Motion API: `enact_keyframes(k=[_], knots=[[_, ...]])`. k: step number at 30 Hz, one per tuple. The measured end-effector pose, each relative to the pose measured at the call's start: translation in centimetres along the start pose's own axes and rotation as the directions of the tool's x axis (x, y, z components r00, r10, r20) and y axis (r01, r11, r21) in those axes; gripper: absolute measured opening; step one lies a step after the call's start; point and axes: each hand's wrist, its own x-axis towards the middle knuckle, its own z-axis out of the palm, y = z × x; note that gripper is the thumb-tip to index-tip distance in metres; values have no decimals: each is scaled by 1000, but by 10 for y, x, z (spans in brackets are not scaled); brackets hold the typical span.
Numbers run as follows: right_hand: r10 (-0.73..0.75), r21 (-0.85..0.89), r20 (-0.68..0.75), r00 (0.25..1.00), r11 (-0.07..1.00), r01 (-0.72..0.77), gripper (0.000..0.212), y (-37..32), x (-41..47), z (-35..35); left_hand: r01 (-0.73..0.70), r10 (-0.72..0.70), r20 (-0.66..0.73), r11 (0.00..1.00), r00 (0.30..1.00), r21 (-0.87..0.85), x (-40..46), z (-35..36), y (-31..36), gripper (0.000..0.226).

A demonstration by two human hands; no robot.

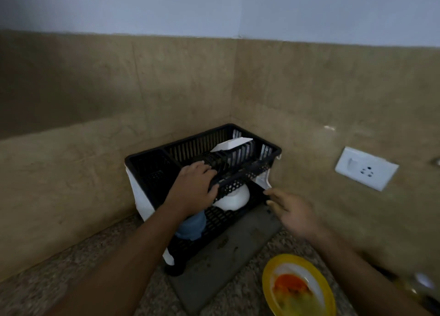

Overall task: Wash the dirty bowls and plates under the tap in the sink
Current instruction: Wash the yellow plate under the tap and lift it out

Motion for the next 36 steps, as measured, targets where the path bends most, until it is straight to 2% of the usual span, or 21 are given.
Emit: enact_keyframes(k=[2, 4, 6, 7, 10, 12, 14, 15, 17, 19, 22, 23, 24, 26, 28, 31, 34, 36], knots=[[96, -3, 6, 995, 995, -96, 22, 17, -36, -6, -31, 12, -127, 988, 992, -154, -10, 9, 22, 46], [220, -13, 63, 974, 976, -219, 17, 35, -64, -7, 0, -33, -115, 961, 993, -276, -24, 29, 40, 33], [327, -18, 83, 941, 945, -327, 30, 54, -96, -5, 75, -59, 58, 931, 997, -357, -37, 56, 62, 24], [357, -28, 82, 930, 934, -356, 36, 66, -108, 2, 131, -61, 189, 916, 980, -380, -44, 68, 71, 26], [526, -149, 76, 847, 846, -512, 47, 92, -147, 22, 300, -56, 517, 865, 854, -403, -67, 116, 104, 29], [636, -177, 82, 767, 767, -616, 53, 105, -164, 37, 412, -64, 641, 814, 764, -410, -80, 147, 123, 27], [684, -132, 85, 724, 728, -673, 60, 116, -174, 50, 439, -36, 711, 808, 703, -393, -90, 174, 135, 21], [700, -101, 72, 711, 714, -693, 58, 120, -178, 55, 450, -23, 728, 799, 686, -399, -94, 183, 139, 17], [751, -43, 54, 658, 660, -750, 42, 130, -183, 65, 510, -9, 742, 732, 670, -451, -103, 201, 145, 36], [796, 21, 39, 604, 604, -797, 28, 135, -189, 72, 567, -34, 728, 652, 684, -503, -109, 208, 151, 34], [770, 217, -12, 638, 625, -750, 9, 122, -204, 71, 664, -130, 724, 532, 678, -526, -115, 211, 159, 15], [758, 302, -38, 651, 629, -716, 2, 110, -211, 66, 679, -139, 722, 497, 678, -541, -115, 208, 162, 19], [756, 385, -56, 652, 619, -684, 9, 100, -219, 57, 685, -144, 718, 473, 681, -555, -116, 204, 168, 26], [760, 497, -93, 644, 596, -631, 22, 86, -238, 40, 678, -120, 704, 422, 700, -602, -119, 189, 185, 26], [775, 521, -114, 622, 580, -627, 21, 85, -264, 22, 652, -80, 677, 370, 732, -662, -123, 174, 210, 22], [804, 526, -159, 574, 561, -640, 16, 90, -310, -6, 594, 3, 638, 360, 770, -719, -134, 163, 249, 16], [806, 525, -221, 549, 573, -630, 22, 97, -361, -33, 576, 70, 637, 361, 768, -734, -146, 155, 298, 14], [822, 536, -207, 530, 549, -641, 24, 102, -398, -51, 601, 95, 667, 355, 739, -716, -155, 147, 336, 14]])
